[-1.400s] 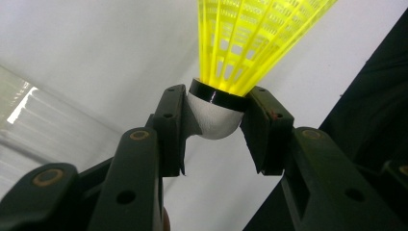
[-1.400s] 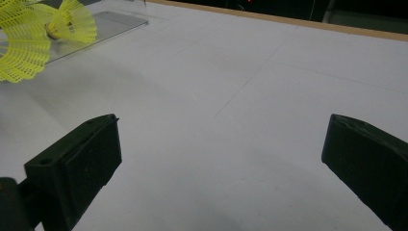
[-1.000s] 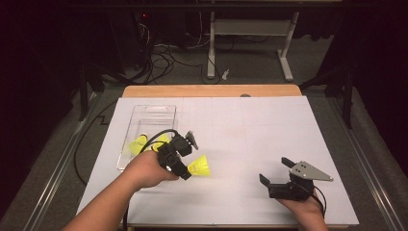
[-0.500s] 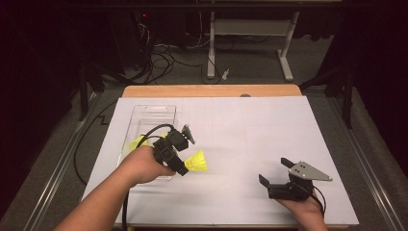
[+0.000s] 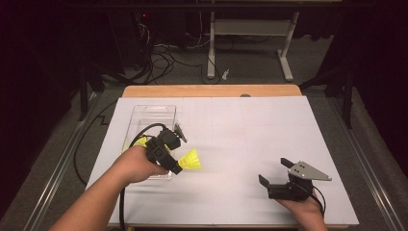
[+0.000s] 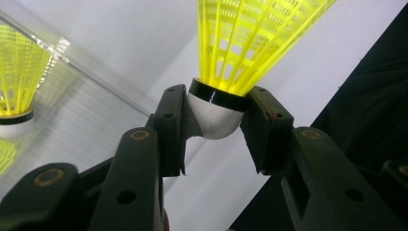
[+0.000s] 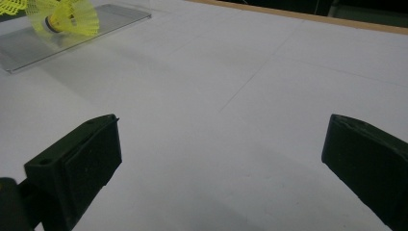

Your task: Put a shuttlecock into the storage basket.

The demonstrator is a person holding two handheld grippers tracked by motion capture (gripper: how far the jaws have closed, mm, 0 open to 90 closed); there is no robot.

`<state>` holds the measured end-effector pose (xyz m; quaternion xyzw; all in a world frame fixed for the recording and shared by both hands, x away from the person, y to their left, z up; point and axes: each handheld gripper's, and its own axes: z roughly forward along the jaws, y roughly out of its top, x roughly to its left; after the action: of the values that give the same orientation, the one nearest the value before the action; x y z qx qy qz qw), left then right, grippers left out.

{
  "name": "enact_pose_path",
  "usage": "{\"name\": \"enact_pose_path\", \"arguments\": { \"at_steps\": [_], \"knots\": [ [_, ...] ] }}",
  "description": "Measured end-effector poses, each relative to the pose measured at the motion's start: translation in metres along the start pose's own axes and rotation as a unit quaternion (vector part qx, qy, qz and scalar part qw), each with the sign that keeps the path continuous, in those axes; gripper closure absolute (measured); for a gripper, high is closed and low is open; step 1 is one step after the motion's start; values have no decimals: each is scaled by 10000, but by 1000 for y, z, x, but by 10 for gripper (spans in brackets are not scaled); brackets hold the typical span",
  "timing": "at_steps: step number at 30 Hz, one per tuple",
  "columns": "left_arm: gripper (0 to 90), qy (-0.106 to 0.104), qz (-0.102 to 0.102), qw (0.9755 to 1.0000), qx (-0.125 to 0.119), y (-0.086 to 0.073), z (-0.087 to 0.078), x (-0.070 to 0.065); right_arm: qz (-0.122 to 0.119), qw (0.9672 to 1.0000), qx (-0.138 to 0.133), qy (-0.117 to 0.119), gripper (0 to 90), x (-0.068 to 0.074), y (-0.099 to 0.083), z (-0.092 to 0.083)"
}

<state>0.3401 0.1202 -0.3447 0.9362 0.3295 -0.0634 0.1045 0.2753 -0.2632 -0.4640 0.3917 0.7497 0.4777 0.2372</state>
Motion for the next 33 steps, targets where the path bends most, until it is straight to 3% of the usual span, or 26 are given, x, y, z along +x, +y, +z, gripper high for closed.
{"name": "enact_pose_path", "arguments": {
  "at_steps": [18,23,33],
  "knots": [
    [624,76,-432,9990,-53,-34,-9,31,-16,10000,41,4,13,1,0,2],
    [624,167,-593,9981,-5,-44,-10,42,-24,10000,56,27,18,1,-1,2],
    [624,157,-828,9964,-82,-60,-14,55,-52,10000,63,34,18,1,0,3]
  ]
}}
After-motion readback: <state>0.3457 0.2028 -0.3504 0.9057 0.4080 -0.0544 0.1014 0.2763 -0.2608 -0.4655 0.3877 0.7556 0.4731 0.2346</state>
